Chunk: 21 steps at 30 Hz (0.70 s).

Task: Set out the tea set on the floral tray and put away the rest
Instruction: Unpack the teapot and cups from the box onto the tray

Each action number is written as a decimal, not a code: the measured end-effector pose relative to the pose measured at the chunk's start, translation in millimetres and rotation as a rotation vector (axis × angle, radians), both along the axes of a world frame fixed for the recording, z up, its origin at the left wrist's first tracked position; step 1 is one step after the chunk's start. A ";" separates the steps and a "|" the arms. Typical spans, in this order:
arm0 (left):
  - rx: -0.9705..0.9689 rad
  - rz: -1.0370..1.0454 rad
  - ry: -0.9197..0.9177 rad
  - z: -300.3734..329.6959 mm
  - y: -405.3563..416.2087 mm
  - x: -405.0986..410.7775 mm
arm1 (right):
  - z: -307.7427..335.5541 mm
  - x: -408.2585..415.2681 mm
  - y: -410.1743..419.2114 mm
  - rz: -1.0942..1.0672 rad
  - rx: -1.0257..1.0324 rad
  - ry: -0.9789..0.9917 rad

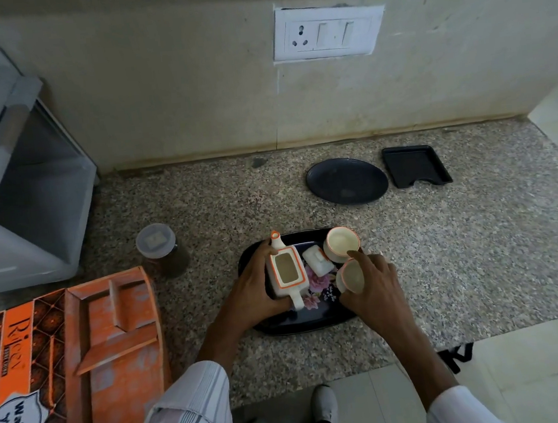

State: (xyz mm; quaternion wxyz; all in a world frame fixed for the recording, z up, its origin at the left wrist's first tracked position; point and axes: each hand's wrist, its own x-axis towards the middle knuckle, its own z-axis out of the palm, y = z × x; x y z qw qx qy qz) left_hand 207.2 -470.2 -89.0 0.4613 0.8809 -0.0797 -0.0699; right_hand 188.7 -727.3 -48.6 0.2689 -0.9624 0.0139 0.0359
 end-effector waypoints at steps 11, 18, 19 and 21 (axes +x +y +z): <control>0.047 0.026 -0.091 -3.5 10.9 -12.2 | -14.4 -2.1 1.7 0.031 -0.018 -0.055; 0.076 0.039 -0.102 -6.5 12.6 -14.1 | -19.7 -4.5 1.2 0.003 -0.020 -0.039; 0.080 0.041 -0.097 -6.8 13.2 -14.6 | -20.1 -4.6 1.2 0.003 -0.021 -0.041; 0.082 0.046 -0.084 -7.8 13.9 -15.4 | -21.3 -4.7 1.2 0.003 -0.022 -0.036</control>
